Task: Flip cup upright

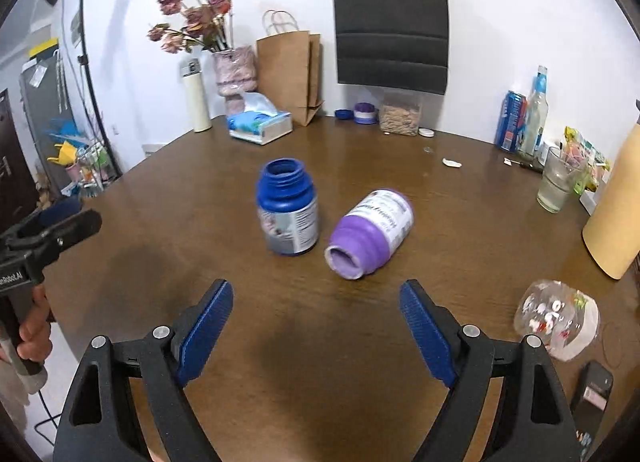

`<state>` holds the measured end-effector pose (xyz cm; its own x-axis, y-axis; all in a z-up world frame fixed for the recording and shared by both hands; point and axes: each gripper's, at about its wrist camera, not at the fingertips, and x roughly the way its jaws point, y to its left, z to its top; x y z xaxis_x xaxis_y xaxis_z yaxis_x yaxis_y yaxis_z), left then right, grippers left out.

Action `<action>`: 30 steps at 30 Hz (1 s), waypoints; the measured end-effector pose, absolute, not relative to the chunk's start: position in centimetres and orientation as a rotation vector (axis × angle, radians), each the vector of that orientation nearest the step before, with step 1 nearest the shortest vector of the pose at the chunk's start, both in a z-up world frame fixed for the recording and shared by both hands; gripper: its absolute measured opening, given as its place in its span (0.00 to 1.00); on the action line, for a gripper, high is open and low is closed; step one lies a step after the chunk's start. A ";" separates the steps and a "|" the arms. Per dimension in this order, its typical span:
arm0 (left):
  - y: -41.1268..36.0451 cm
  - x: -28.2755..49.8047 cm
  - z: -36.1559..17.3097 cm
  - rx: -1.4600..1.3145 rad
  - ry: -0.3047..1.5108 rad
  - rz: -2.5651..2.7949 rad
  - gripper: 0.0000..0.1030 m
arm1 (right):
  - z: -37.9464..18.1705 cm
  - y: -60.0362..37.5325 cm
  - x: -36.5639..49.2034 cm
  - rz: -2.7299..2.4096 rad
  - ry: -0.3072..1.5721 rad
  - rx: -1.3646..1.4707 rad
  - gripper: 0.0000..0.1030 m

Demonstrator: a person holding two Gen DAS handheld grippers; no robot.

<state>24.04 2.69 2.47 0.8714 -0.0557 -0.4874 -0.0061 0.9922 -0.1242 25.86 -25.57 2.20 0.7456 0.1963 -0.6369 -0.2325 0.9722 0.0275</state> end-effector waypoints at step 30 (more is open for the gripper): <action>1.1 3.3 0.5 0.006 0.282 -0.012 1.00 | 1.8 -19.2 6.5 0.287 0.378 -0.050 0.87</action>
<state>3.28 1.07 0.48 0.9604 -0.0113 -0.2784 0.0129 0.9999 0.0038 6.49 -19.19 1.79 0.8896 0.2669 -0.3707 -0.2856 0.9583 0.0046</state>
